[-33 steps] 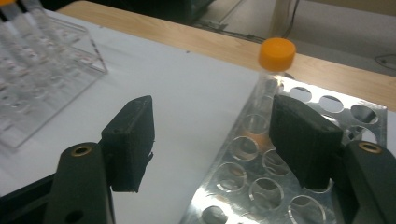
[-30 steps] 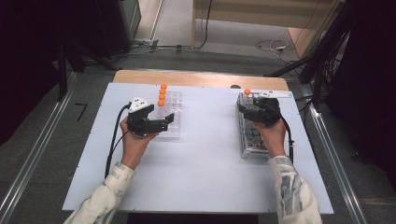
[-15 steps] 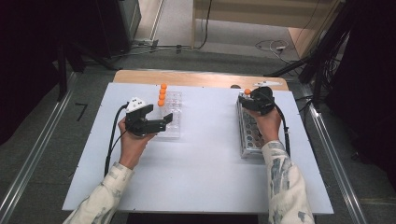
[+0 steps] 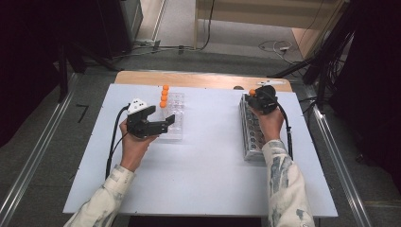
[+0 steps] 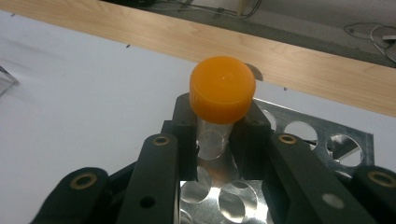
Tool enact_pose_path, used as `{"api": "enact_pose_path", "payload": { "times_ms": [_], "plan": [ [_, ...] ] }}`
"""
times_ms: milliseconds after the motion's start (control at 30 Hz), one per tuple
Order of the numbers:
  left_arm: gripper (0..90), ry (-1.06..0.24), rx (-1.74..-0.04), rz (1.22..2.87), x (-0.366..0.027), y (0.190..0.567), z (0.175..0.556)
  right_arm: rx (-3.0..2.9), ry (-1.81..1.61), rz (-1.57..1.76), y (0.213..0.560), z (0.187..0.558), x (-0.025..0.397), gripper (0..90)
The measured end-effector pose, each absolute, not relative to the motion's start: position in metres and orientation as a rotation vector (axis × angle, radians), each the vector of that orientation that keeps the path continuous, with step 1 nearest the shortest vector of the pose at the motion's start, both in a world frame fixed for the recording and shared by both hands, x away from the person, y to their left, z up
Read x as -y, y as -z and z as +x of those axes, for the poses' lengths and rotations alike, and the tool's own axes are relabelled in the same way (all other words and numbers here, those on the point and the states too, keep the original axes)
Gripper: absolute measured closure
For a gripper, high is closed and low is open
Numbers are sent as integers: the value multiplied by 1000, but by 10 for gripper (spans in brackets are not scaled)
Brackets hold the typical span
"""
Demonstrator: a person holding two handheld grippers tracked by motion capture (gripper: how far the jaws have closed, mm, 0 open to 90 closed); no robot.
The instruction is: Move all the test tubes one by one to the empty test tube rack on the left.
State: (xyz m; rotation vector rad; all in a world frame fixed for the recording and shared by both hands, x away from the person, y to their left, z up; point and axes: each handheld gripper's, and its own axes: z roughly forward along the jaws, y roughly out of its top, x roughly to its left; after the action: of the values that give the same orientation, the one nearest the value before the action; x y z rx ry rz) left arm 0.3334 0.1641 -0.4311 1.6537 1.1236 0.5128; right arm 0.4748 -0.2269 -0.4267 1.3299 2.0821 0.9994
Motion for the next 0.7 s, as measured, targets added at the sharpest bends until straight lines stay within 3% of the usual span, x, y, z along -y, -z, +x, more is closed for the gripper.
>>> {"api": "enact_pose_path", "payload": {
  "times_ms": [700],
  "plan": [
    [135, -531, -1090, 1666, -162, 428, 330, -2013, -1116, 1232, 377, 455, 228, 713]
  ]
}}
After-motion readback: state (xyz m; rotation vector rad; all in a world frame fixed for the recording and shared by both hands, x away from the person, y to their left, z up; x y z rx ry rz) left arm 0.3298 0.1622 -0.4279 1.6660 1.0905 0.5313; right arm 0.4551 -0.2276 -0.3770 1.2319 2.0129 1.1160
